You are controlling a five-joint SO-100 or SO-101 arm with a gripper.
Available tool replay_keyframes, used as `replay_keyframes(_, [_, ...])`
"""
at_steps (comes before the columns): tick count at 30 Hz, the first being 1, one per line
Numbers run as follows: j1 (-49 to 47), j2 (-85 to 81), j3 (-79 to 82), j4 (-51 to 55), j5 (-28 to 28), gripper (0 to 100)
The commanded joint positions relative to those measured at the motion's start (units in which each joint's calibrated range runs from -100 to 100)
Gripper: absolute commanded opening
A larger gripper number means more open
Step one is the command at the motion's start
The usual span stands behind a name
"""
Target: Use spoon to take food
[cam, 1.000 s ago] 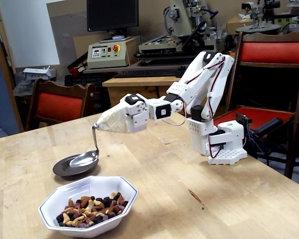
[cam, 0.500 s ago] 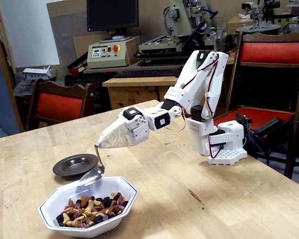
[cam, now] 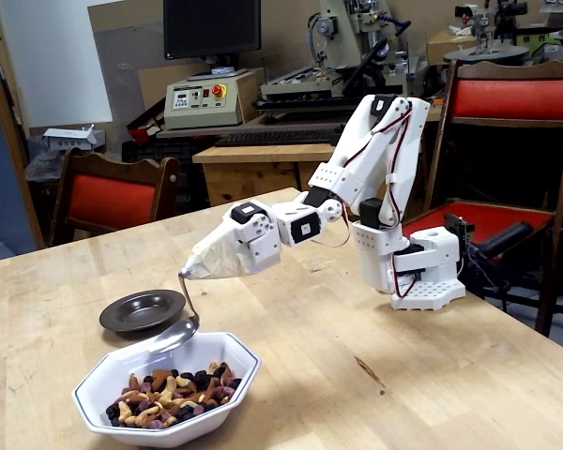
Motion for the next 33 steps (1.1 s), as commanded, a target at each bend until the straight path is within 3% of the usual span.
replay_keyframes(1, [-0.50,-0.63,-4.48,-0.93,-0.10,4])
replay_keyframes(14, [-0.87,-0.55,-4.92,-0.93,-0.44,4])
replay_keyframes(22, [-8.35,-1.06,-4.13,-2.35,-0.15,4])
replay_keyframes(33, [-8.57,-0.46,-3.95,-5.59,-0.05,4])
